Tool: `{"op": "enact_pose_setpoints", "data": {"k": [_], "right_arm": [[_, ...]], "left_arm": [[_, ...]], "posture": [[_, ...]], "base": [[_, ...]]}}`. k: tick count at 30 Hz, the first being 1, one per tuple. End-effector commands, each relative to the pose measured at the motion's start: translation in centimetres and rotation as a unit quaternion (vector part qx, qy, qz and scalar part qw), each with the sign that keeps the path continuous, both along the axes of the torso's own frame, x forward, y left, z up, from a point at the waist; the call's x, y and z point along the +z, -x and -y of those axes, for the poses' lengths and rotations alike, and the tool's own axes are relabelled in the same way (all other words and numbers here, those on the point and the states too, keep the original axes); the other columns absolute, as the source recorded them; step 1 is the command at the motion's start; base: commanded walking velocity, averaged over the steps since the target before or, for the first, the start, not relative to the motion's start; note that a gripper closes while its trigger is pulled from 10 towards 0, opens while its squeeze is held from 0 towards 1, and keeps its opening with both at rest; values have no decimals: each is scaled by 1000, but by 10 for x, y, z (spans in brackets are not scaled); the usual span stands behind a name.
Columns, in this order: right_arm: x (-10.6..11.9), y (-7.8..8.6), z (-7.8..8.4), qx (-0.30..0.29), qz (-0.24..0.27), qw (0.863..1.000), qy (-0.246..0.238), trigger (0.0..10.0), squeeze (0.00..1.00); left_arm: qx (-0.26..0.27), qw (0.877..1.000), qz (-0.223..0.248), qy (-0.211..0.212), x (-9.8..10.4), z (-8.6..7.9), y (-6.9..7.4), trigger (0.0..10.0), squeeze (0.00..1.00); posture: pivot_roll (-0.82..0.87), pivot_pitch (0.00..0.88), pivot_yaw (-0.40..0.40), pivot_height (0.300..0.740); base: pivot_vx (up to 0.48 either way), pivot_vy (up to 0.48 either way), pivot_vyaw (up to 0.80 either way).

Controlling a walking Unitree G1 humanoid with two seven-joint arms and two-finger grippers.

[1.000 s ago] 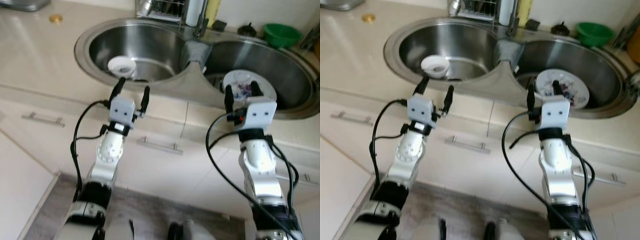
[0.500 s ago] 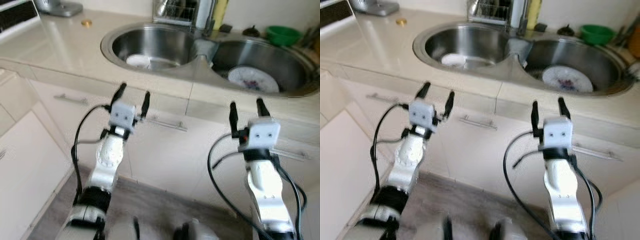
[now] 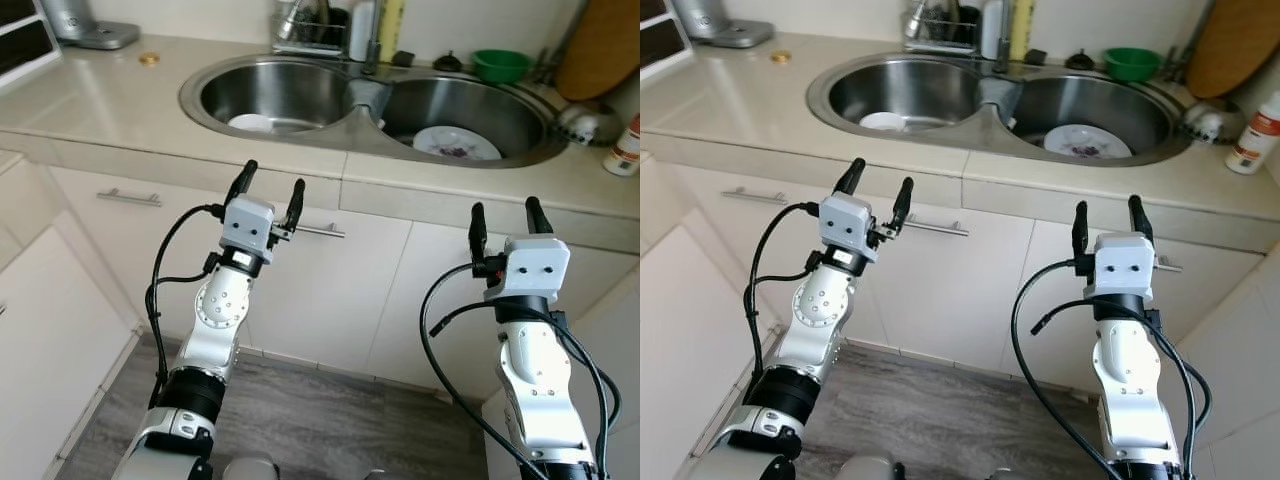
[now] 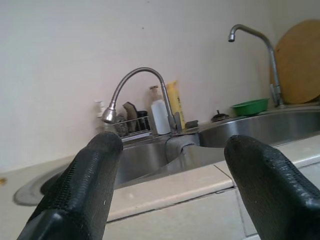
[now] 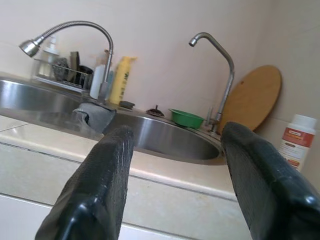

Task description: Kitchen organization

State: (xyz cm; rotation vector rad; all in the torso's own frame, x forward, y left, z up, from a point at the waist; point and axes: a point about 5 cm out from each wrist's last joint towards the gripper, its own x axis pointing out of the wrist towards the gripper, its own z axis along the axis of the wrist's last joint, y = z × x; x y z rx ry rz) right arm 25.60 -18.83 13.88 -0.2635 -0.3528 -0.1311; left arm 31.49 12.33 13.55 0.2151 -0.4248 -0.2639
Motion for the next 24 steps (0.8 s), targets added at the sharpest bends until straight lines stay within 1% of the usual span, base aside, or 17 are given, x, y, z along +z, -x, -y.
{"op": "enact_pose_setpoints", "data": {"k": [1,12,14,24], "right_arm": [[2,-3,-3,3,0,1000,-1,10000,0],[2,-5,-4,4,0,1000,9,10000,0],[1,-5,-5,4,-3,1000,18,10000,0],[-2,-8,-7,4,-11,1000,20,10000,0]], "left_arm": [[-2,1000,2,-6,3,-2,-2,10000,0],[-3,1000,5,-9,2,0,-1,10000,0],[-3,1000,4,-10,2,0,0,10000,0],[-5,1000,1,-21,1,2,-1,10000,0]], "posture": [[48,0,-55,740],[47,0,-56,740],[47,0,-56,740],[49,0,-55,740]], "base": [[0,337,-800],[0,0,-800],[0,0,0],[0,0,0]]}}
